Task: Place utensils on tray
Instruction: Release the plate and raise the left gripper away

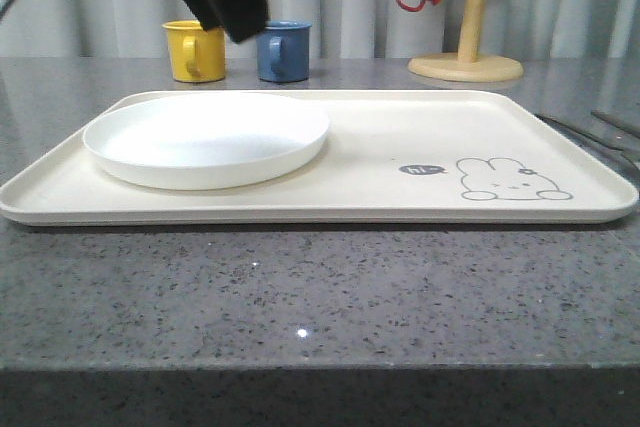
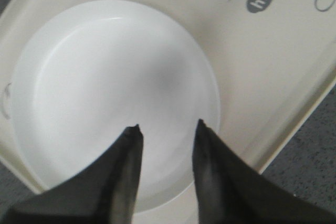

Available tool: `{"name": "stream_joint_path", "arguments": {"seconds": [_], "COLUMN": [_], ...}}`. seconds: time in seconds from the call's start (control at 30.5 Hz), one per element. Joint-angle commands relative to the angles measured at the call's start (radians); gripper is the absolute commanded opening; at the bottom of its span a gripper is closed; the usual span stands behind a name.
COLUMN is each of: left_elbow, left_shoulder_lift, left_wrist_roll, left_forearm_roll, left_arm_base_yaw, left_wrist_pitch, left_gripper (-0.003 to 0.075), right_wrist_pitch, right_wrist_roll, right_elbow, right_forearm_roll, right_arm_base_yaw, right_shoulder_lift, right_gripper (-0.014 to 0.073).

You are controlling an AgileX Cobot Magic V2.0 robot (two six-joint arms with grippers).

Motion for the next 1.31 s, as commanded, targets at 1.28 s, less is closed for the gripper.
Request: {"name": "stream_joint_path", "arguments": {"seconds": [1.28], "left_elbow": [1.007], "left_shoulder_lift": [-1.114], "left_wrist_roll": [-0.07], "left_forearm_roll": [-0.197], "left_arm_base_yaw": [0.567], "left_wrist_pitch": [-0.708], "left_gripper": [-0.0018], "right_wrist_pitch": [-0.075], "right_wrist_roll": [-0.004], "right_elbow": [-0.036], "right_forearm_roll": [-0.003], "right_arm_base_yaw": [-0.005], "right_shoulder_lift": [0.014], "right_gripper": [0.0621]}}
